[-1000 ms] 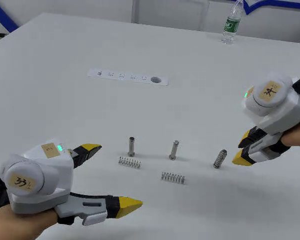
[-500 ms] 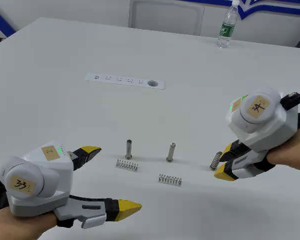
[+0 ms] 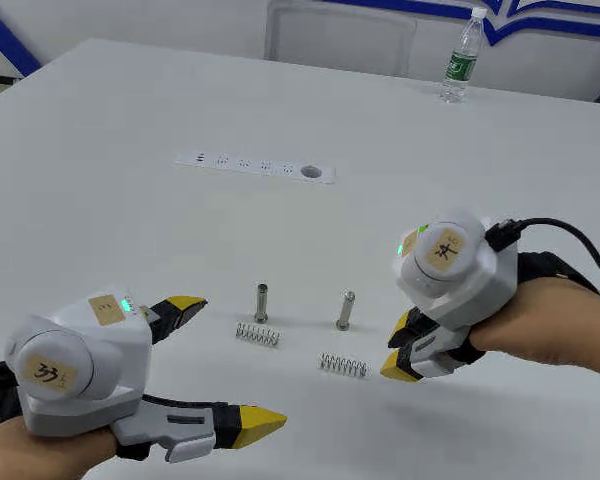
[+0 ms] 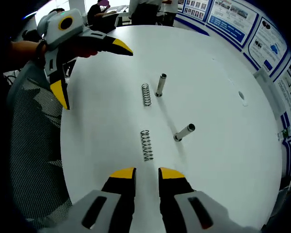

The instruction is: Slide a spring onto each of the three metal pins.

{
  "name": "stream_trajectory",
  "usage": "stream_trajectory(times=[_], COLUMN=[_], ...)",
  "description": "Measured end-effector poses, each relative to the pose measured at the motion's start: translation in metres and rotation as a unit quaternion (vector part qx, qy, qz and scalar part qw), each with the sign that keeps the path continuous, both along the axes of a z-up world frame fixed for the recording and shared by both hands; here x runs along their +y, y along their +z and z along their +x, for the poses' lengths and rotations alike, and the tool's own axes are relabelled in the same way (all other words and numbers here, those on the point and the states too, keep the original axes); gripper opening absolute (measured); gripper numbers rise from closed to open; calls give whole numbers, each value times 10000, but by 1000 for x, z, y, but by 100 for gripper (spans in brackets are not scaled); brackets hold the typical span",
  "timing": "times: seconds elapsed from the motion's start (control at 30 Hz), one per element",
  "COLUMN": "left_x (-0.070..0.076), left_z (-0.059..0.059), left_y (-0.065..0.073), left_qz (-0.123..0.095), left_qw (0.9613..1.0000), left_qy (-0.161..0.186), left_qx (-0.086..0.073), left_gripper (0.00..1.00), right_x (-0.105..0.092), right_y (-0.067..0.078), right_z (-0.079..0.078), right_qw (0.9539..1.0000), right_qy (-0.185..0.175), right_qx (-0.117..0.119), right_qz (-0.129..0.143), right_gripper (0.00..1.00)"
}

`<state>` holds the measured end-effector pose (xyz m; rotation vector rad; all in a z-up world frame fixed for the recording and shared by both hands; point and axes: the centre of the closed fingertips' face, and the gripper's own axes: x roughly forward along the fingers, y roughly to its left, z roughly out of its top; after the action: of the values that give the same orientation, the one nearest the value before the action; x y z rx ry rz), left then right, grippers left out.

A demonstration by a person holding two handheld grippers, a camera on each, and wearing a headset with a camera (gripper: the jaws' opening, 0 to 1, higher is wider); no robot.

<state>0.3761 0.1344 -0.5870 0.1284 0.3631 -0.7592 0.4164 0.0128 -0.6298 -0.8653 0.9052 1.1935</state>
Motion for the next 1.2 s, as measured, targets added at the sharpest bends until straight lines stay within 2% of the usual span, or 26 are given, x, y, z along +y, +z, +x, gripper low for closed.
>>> stream_trajectory(times=[0.27, 0.7, 0.83, 1.07, 1.2], left_x=[1, 4, 5, 5, 5], left_z=[1, 2, 2, 2, 2], left_y=[-1, -4, -5, -4, -4], left_qz=[-13, -29, -35, -47, -48], left_qw=[10000, 9999, 9999, 9999, 9999], left_qy=[33, 104, 124, 138, 129], left_qx=[33, 62, 67, 66, 53], left_gripper=[94, 94, 94, 94, 94], right_x=[13, 14, 13, 14, 13], right_y=[-19, -37, -40, -39, -33], right_z=[5, 6, 6, 6, 7], right_qw=[9997, 9986, 9982, 9984, 9985], right_qy=[228, 423, 461, 408, 389], right_qx=[54, 188, 209, 274, 238], right_qz=[-39, -257, -324, -287, -317], right_gripper=[19, 15, 13, 12, 12])
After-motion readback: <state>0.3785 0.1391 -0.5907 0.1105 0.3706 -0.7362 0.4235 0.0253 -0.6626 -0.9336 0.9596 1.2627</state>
